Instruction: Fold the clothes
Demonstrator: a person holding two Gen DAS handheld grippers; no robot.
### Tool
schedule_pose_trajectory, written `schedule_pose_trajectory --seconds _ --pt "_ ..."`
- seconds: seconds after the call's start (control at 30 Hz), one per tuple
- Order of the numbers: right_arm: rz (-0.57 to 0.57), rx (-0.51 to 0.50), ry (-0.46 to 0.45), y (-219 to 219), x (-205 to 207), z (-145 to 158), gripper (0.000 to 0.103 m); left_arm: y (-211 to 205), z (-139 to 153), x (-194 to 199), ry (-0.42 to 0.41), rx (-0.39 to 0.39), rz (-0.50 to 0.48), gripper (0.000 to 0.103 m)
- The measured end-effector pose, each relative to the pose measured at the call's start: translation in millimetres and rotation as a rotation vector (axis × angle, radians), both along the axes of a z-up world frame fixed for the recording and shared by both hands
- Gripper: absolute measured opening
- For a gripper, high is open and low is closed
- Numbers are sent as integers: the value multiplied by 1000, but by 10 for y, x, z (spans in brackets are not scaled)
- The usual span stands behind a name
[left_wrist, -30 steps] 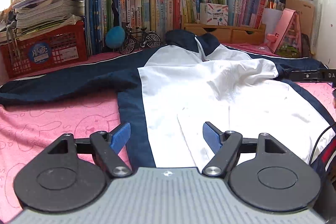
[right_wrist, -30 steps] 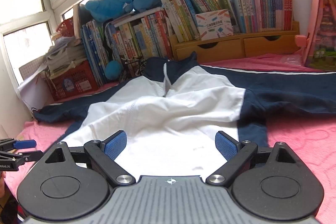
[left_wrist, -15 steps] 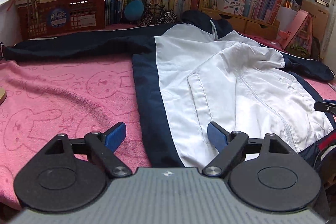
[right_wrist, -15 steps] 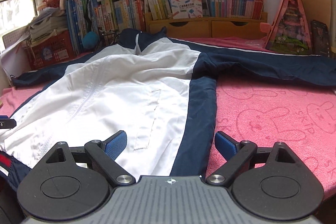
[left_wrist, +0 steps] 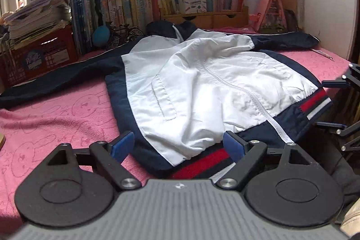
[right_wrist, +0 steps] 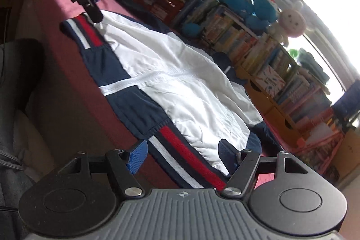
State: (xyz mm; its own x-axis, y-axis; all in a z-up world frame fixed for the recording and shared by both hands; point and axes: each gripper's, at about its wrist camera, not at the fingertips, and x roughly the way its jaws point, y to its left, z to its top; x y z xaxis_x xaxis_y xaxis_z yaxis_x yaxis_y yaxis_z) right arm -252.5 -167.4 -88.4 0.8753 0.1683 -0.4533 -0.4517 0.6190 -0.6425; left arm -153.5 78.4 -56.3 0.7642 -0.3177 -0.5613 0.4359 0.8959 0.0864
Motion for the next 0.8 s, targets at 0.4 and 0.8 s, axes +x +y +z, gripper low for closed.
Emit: schedule_pose_trajectory --seconds 0.4,0.8 --pt "-44 137 -98 304 365 201 63 -560 -224 -257 -44 122 -202 87" --pt "-155 139 -129 384 559 88 11 -689 -73 8 -316 115 145 87"
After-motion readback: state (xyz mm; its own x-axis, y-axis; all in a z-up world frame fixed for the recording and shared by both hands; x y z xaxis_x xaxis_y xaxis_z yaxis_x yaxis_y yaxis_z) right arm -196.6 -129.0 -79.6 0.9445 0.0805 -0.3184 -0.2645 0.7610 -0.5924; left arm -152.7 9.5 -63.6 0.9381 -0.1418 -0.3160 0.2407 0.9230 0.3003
